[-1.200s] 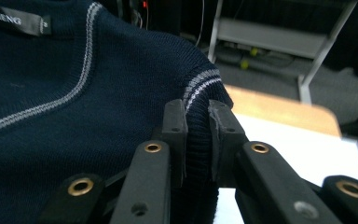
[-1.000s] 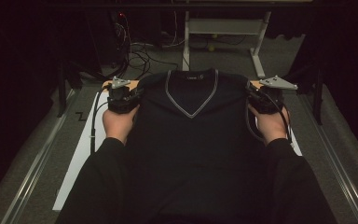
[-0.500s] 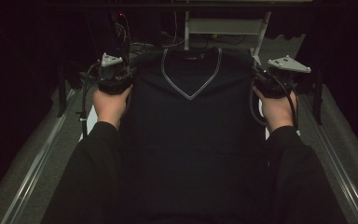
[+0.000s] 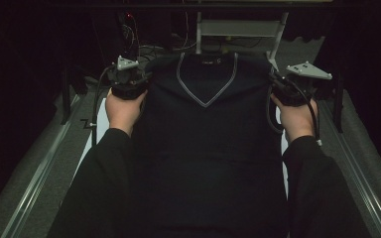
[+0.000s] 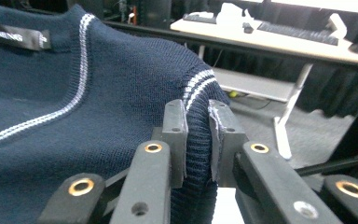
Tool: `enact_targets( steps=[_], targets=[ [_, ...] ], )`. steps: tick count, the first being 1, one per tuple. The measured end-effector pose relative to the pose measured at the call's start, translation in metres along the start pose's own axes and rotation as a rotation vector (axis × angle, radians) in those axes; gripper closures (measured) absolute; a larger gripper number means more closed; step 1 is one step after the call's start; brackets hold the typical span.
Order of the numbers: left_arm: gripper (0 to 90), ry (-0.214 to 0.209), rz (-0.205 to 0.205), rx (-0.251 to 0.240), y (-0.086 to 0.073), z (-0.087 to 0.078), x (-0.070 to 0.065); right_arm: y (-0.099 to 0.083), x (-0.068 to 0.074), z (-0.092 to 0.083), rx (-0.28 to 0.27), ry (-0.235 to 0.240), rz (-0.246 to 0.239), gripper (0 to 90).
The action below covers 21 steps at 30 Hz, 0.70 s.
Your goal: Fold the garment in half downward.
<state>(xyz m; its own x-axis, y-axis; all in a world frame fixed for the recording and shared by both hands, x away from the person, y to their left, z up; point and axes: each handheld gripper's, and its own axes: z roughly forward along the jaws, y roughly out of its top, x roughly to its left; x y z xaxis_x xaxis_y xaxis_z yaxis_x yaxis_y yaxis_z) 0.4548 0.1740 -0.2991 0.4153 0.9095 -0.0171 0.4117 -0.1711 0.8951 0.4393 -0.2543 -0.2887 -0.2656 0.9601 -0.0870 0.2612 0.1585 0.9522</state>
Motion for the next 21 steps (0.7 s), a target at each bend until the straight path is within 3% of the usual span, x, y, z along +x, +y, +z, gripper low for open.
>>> enact_targets(
  steps=[6,9,10,13,17,20,21],
  targets=[
    [72.1,-0.05,-0.014,0.004,-0.033,-0.006,0.0,-0.03,0.0,-0.008,0.006,0.045,0.011,79.1],
    [72.1,-0.07,0.005,0.018,-0.057,-0.01,-0.009,-0.054,0.005,-0.019,0.017,0.057,-0.013,79.1],
    [72.2,-0.07,0.005,0.018,-0.057,-0.01,-0.009,-0.054,0.005,-0.019,0.017,0.057,-0.013,79.1],
    [72.2,-0.097,-0.005,0.009,-0.08,-0.015,-0.018,-0.077,0.01,-0.029,0.028,0.078,-0.037,79.1],
    [72.2,-0.115,-0.027,0.008,-0.096,-0.019,-0.022,-0.096,0.012,-0.04,0.028,0.099,-0.035,79.1],
    [72.1,-0.122,-0.022,0.016,-0.112,-0.024,-0.025,-0.103,0.014,-0.045,0.03,0.109,-0.041,79.1],
    [72.1,-0.139,-0.038,0.012,-0.122,-0.029,-0.026,-0.111,0.016,-0.052,0.026,0.118,-0.049,79.1]
  ],
)
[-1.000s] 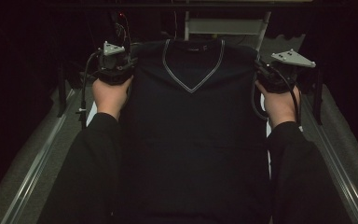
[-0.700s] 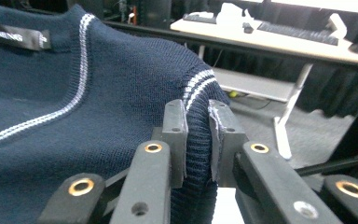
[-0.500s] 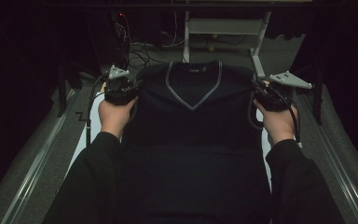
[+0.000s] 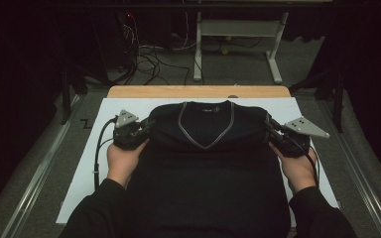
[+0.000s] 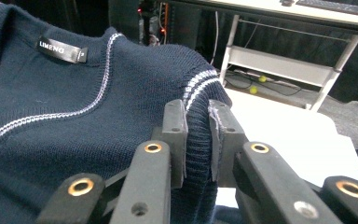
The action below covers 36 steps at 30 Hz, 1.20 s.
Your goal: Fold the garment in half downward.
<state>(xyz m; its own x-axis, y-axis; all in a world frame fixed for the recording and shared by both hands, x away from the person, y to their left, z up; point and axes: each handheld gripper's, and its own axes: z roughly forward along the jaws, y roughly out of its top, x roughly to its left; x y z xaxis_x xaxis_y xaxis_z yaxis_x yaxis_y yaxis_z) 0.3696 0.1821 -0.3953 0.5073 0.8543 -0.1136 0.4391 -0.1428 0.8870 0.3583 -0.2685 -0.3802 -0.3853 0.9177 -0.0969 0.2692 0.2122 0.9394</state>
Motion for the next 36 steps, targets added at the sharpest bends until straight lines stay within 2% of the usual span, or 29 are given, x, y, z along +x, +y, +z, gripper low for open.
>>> enact_targets(
  steps=[1,2,3,7,8,9,10,11,13,18,20,23,26,31,34,36],
  targets=[
    [72.1,0.0,0.0,0.0,0.0,0.0,0.0,0.0,0.0,0.0,0.0,0.0,0.0,79.1],
    [72.1,-0.03,-0.021,-0.006,-0.011,-0.007,-0.002,-0.007,0.004,-0.006,-0.003,0.001,-0.017,79.1],
    [72.1,-0.03,-0.021,-0.006,-0.011,-0.007,-0.002,-0.01,0.005,-0.01,-0.004,0.007,-0.015,79.1],
    [72.1,-0.05,-0.027,-0.014,-0.031,-0.022,-0.009,-0.02,0.009,-0.022,-0.014,0.028,-0.012,79.1],
    [72.1,-0.057,-0.021,-0.01,-0.041,-0.029,-0.013,-0.027,0.013,-0.03,-0.017,0.04,-0.016,79.1],
    [72.0,-0.057,-0.021,-0.01,-0.041,-0.029,-0.013,-0.031,0.015,-0.034,-0.018,0.043,-0.019,79.0],
    [72.0,-0.067,-0.009,-0.006,-0.05,-0.034,-0.017,-0.034,0.017,-0.037,-0.017,0.046,-0.021,79.1],
    [72.0,-0.067,-0.009,-0.006,-0.05,-0.034,-0.017,-0.038,0.018,-0.04,-0.019,0.05,-0.021,79.1],
    [71.9,-0.084,0.0,-0.004,-0.061,-0.042,-0.023,-0.045,0.021,-0.044,-0.013,0.06,-0.022,79.1],
    [71.9,-0.108,-0.002,0.012,-0.075,-0.053,-0.03,-0.058,0.027,-0.057,-0.004,0.078,-0.013,79.1],
    [71.7,-0.113,-0.01,0.014,-0.079,-0.057,-0.032,-0.059,0.03,-0.062,-0.005,0.082,-0.012,79.1],
    [71.6,-0.113,0.0,0.026,-0.082,-0.061,-0.034,-0.06,0.032,-0.068,-0.01,0.092,-0.01,79.0],
    [71.6,-0.123,-0.004,0.024,-0.089,-0.072,-0.038,-0.062,0.037,-0.082,-0.022,0.104,-0.007,79.0],
    [71.4,-0.129,0.024,0.035,-0.097,-0.086,-0.047,-0.068,0.042,-0.097,-0.029,0.121,-0.003,79.0],
    [71.3,-0.147,0.002,0.025,-0.101,-0.095,-0.051,-0.072,0.045,-0.105,-0.035,0.129,0.002,79.0],
    [71.3,-0.146,0.002,0.022,-0.102,-0.098,-0.053,-0.075,0.046,-0.109,-0.039,0.132,0.001,78.9]
  ],
)
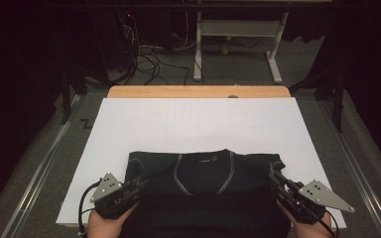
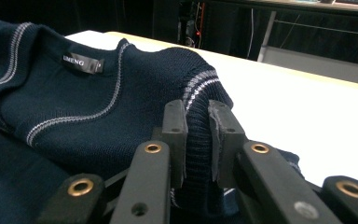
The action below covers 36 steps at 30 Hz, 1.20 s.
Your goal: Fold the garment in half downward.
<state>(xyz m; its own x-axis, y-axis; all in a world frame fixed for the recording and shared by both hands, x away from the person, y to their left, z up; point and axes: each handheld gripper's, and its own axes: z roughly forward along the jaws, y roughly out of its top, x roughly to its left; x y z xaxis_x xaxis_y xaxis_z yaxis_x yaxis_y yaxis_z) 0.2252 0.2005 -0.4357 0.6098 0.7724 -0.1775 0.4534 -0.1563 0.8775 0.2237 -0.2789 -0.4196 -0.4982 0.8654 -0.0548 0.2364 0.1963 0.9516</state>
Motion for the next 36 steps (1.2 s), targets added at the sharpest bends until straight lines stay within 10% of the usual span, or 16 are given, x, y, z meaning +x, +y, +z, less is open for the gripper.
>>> enact_targets(
  steps=[11,22,36],
  targets=[
    [70.4,0.019,0.012,0.084,-0.015,0.003,-0.004,-0.018,0.004,-0.003,0.065,0.016,0.006,78.6],
    [53.5,0.084,-0.022,0.24,-0.026,0.026,0.013,-0.037,-0.004,0.034,0.304,-0.017,-0.01,73.5],
    [32.1,0.054,-0.097,0.053,-0.011,0.001,0.041,-0.032,-0.029,0.019,0.196,-0.102,0.081,41.6]
  ],
)
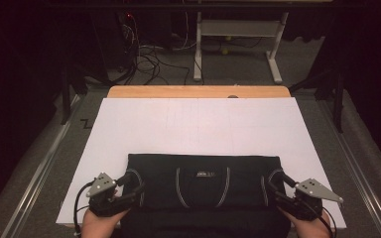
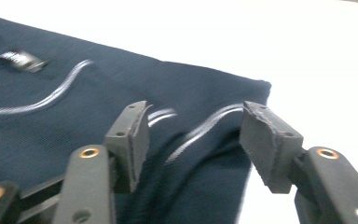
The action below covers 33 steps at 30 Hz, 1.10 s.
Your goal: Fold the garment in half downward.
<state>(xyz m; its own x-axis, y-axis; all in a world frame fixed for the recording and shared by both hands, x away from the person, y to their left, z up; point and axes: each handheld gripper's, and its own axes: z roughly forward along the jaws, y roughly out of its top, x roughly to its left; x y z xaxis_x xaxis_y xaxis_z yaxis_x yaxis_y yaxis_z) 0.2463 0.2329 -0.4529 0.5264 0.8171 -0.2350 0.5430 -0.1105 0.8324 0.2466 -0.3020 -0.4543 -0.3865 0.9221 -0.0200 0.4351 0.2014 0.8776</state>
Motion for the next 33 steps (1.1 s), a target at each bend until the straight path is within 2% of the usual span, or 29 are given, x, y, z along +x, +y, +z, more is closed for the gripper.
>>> enact_targets(
  steps=[1,2,3,4,5,7,8,9,11,12,13,14,15,16,17,19,20,22,23,24,26,28,30,33],
  targets=[
    [32.0,0.036,-0.011,-0.005,0.004,0.001,0.01,0.002,-0.01,0.0,-0.007,-0.022,0.02,40.3],
    [31.9,0.036,-0.011,-0.005,0.004,0.001,0.01,0.002,-0.01,0.0,-0.007,-0.022,0.02,40.3],
    [31.4,0.052,-0.019,-0.006,0.006,0.002,0.015,0.003,-0.019,0.003,0.004,-0.039,0.053,38.8],
    [30.4,0.067,-0.026,-0.007,0.009,0.003,0.02,0.004,-0.023,0.006,0.011,-0.045,0.062,38.3],
    [30.3,0.069,-0.041,-0.007,0.012,0.006,0.024,0.004,-0.026,0.008,0.014,-0.051,0.07,38.2],
    [28.6,0.045,-0.076,0.003,0.018,0.012,0.032,0.006,-0.028,0.011,0.019,-0.055,0.077,38.0],
    [23.5,0.041,-0.094,0.038,0.024,0.021,0.04,0.011,-0.033,0.018,0.031,-0.065,0.082,37.5],
    [22.9,0.041,-0.094,0.038,0.024,0.021,0.04,0.014,-0.037,0.022,0.042,-0.071,0.088,37.0],
    [22.9,0.069,-0.089,0.06,0.03,0.03,0.046,0.017,-0.04,0.027,0.054,-0.073,0.089,35.3],
    [21.3,0.086,-0.104,0.087,0.037,0.039,0.052,0.022,-0.046,0.039,0.091,-0.07,0.105,30.8],
    [20.6,0.086,-0.104,0.087,0.037,0.039,0.052,0.022,-0.046,0.039,0.091,-0.07,0.105,30.8],
    [20.6,0.088,-0.122,0.136,0.041,0.051,0.056,0.026,-0.049,0.051,0.124,-0.066,0.12,26.0],
    [20.5,0.088,-0.122,0.136,0.041,0.051,0.056,0.028,-0.049,0.057,0.143,-0.056,0.123,23.9],
    [20.6,0.131,-0.09,0.198,0.04,0.063,0.055,0.029,-0.048,0.063,0.159,-0.044,0.119,23.2],
    [20.6,0.131,-0.09,0.198,0.04,0.063,0.055,0.029,-0.047,0.067,0.178,-0.038,0.117,23.6],
    [20.6,0.139,-0.081,0.256,0.036,0.071,0.053,0.029,-0.044,0.071,0.199,-0.035,0.115,24.2],
    [20.6,0.156,-0.051,0.28,0.031,0.074,0.05,0.027,-0.041,0.077,0.239,-0.031,0.102,26.9],
    [21.1,0.166,-0.045,0.285,0.031,0.073,0.049,0.025,-0.039,0.079,0.255,-0.027,0.098,27.0],
    [26.6,0.176,-0.038,0.274,0.028,0.072,0.046,0.023,-0.033,0.077,0.248,-0.036,0.074,37.4],
    [29.2,0.176,-0.038,0.274,0.028,0.072,0.046,0.023,-0.033,0.077,0.248,-0.036,0.074,37.4],
    [31.7,0.184,-0.022,0.269,0.026,0.072,0.042,0.022,-0.028,0.076,0.242,-0.025,0.055,44.5],
    [38.3,0.178,-0.018,0.271,0.026,0.072,0.041,0.021,-0.026,0.074,0.238,-0.012,0.057,51.9],
    [40.8,0.166,-0.024,0.262,0.024,0.071,0.04,0.021,-0.027,0.073,0.237,-0.008,0.059,54.3],
    [48.9,0.15,-0.025,0.253,0.023,0.071,0.04,0.021,-0.026,0.074,0.235,0.024,0.054,65.5]
  ],
)
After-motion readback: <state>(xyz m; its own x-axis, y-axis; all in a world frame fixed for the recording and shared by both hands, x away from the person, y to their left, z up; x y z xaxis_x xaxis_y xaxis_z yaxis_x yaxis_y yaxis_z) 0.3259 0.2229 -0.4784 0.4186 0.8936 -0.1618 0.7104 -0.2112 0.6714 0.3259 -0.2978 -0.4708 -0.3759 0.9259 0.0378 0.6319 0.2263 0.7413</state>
